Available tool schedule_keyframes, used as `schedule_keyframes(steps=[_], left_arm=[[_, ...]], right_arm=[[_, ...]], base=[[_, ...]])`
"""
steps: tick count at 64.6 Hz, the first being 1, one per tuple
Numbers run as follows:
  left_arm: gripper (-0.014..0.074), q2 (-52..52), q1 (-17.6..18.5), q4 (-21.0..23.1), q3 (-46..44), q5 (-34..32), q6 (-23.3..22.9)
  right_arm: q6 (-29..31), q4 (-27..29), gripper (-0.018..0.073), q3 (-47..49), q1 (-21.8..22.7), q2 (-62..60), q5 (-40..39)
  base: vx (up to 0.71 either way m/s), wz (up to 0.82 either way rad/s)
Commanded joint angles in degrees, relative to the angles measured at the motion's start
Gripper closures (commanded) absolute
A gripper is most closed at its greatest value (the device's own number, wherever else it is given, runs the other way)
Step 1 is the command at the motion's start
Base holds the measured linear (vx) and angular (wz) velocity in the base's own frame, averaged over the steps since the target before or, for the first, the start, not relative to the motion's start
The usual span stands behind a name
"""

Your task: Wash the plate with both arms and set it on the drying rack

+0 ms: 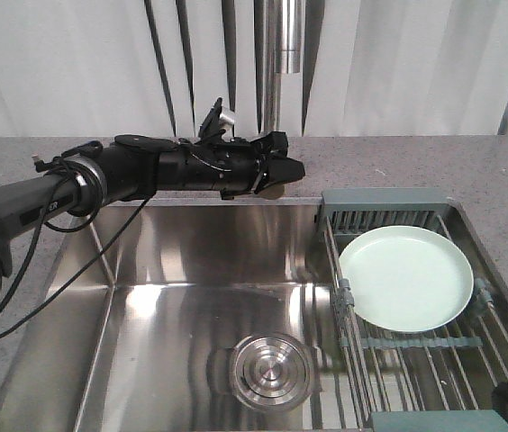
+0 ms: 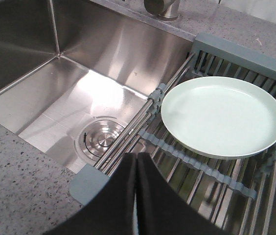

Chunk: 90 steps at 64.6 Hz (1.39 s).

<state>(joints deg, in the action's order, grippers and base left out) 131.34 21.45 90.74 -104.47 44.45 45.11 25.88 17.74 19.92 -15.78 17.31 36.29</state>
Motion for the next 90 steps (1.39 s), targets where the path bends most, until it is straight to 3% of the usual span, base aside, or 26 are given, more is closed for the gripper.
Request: schedule_keyframes(steps=[1, 8, 13, 32, 56, 69, 90], left_arm=[[0.0603, -4.95, -0.66, 3.92, -2.18, 1.84, -0.15], [0.0603, -6.49, -0.66, 2.12, -2.18, 4.80, -0.82], [0.0603, -7.97, -0.66, -1.71, -2.18, 6.40, -4.43], [0.0603, -15.93, -0.66, -31.06, -2.00, 14.85, -18.05], [0.0603, -29.92, -0.66, -58.99, -1.76, 27.77, -25.02], [0.0603, -41.78, -0.66, -65.16, 7.81, 23.88, -25.61], [0.0603, -68.15, -0.66, -65.67, 45.23, 2.88, -25.61]], right_arm=[[-0.14, 0.80, 0.0564, 1.50, -0.08, 0.44, -4.05], [-0.14, 0.80, 0.0564, 1.50, -0.08, 0.44, -4.05], [-0.14, 0.80, 0.0564, 1.50, -0.08, 0.44, -4.05], [-0.14, 0.80, 0.0564, 1.50, -0.08, 0.44, -4.05], [-0.14, 0.80, 0.0564, 1.50, -0.08, 0.44, -3.93], [-0.14, 0.80, 0.0564, 1.50, -0.08, 0.44, -3.89], [-0.14, 0.57, 0.0564, 1.50, -0.08, 0.44, -4.17]], base=[[0.00, 0.00], [0.00, 0.00], [0.00, 0.00], [0.00, 0.00], [0.00, 0.00], [0.00, 0.00], [0.00, 0.00]])
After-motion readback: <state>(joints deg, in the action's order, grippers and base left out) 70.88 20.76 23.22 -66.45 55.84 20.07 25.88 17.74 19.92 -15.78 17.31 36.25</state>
